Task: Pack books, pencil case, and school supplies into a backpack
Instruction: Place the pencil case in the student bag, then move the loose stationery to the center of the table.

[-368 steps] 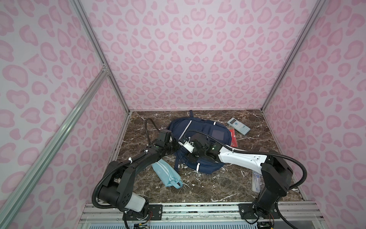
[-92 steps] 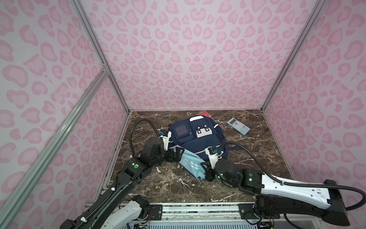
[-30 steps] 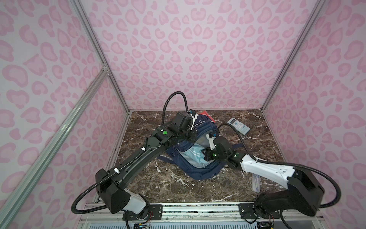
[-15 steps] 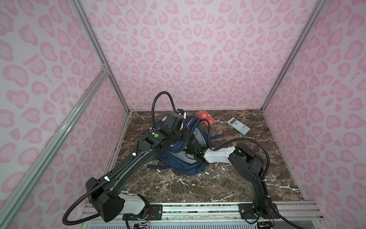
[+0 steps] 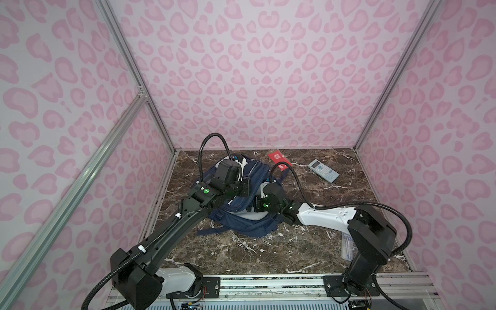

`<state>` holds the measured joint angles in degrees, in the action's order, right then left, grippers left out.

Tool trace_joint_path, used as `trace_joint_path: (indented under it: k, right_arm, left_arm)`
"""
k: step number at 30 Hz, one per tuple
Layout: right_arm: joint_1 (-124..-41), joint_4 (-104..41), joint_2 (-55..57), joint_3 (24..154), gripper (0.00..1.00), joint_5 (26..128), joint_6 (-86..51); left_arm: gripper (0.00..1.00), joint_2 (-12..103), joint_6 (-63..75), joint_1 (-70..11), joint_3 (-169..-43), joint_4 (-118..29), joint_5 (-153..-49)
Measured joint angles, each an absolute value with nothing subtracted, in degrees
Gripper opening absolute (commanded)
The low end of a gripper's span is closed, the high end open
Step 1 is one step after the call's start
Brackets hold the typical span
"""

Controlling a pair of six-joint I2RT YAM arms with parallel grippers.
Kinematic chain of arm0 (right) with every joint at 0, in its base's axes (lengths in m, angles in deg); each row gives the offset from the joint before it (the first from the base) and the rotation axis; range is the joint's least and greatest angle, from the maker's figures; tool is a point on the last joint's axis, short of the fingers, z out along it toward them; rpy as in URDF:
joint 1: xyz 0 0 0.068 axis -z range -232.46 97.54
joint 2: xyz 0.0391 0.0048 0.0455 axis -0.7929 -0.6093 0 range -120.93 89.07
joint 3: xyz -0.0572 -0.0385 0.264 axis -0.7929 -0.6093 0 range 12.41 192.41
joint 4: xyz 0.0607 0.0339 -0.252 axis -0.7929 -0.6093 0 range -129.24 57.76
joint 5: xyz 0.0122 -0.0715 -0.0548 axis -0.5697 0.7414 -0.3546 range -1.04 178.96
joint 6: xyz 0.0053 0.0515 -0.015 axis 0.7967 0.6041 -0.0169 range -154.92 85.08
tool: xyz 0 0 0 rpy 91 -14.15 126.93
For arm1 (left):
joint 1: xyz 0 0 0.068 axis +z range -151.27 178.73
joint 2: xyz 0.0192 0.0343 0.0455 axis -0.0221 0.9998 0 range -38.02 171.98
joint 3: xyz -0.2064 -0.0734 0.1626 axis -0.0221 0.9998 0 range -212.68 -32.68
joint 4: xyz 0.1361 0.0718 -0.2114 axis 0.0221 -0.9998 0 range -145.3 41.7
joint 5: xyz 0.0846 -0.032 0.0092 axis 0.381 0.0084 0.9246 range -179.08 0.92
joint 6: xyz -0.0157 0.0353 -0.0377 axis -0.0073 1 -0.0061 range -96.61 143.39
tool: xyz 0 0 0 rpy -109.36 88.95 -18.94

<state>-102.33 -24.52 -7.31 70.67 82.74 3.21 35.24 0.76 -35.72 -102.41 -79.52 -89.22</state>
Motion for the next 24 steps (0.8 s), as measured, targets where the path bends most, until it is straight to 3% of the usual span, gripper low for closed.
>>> trace_joint_path:
  k: [8,13,17,24]
  right_arm:
    - [-90.8,-33.5,1.0,65.7,0.92,80.8,-3.4]
    - [-81.3,-31.9,0.2,66.0,0.94,78.3,-3.6]
    - [-75.9,-34.1,-8.3,76.0,0.97,80.8,-3.8]
    - [-74.1,-41.4,-29.5,103.1,0.96,85.7,-9.5]
  left_arm:
    - [0.03,32.7,0.7,-35.7,-98.5,-78.2,-88.5]
    - [0.03,31.4,0.7,-35.7,-96.6,-78.5,-88.6]
    - [0.03,28.7,0.7,-35.7,-94.9,-79.4,-88.9]
    - [0.03,23.6,0.2,-35.6,-93.4,-82.5,-88.0]
